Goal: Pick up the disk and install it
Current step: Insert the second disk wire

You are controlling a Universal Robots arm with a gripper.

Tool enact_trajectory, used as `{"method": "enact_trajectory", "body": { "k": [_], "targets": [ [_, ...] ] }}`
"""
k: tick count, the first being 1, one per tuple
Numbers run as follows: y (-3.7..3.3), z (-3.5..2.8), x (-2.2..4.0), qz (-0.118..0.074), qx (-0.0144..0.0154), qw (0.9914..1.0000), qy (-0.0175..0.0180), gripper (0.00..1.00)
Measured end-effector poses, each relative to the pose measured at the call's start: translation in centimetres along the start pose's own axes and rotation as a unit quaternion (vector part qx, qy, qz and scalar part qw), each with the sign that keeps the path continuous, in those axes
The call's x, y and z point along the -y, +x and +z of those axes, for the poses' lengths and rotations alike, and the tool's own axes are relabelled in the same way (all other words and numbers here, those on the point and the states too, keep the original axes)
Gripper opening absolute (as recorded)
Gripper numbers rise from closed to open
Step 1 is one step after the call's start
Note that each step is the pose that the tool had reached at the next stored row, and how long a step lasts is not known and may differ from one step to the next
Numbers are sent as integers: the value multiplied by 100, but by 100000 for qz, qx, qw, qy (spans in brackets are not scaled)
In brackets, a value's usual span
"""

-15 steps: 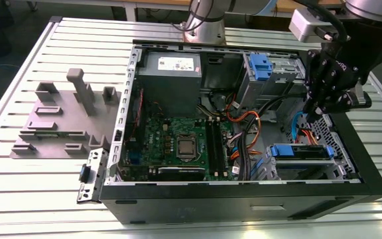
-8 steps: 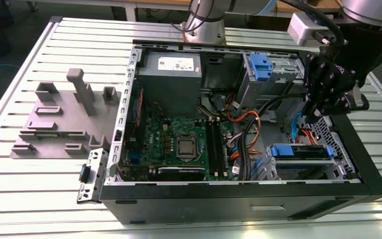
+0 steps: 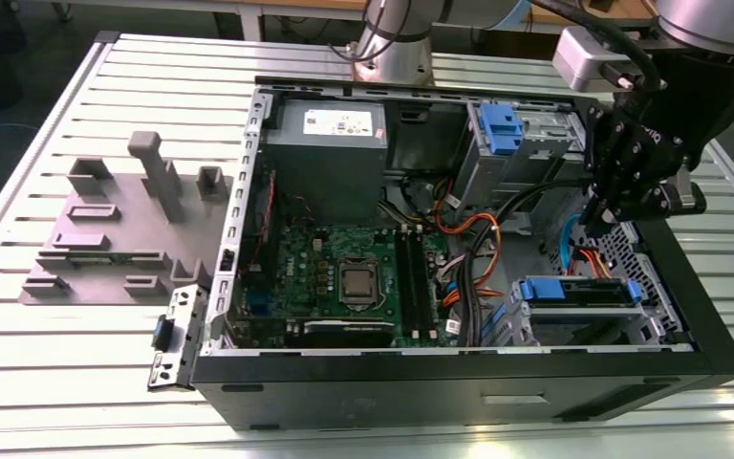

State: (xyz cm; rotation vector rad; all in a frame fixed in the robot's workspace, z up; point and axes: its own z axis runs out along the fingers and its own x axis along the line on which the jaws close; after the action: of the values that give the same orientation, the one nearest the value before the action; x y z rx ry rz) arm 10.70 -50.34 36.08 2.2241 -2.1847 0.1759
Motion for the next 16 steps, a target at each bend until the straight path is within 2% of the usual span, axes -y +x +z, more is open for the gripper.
{"method": "enact_trajectory", "body": {
  "k": [8,10,12,14,16],
  "targets": [
    [11,2,-1,2,21,100000,1,16],
    [31,7,-4,-26,168,100000,9,16],
    [61,15,-7,-7,530,99999,23,16],
    [95,25,-9,45,1150,99993,51,16],
    [134,37,-10,74,1637,99987,81,16]
  ]
}}
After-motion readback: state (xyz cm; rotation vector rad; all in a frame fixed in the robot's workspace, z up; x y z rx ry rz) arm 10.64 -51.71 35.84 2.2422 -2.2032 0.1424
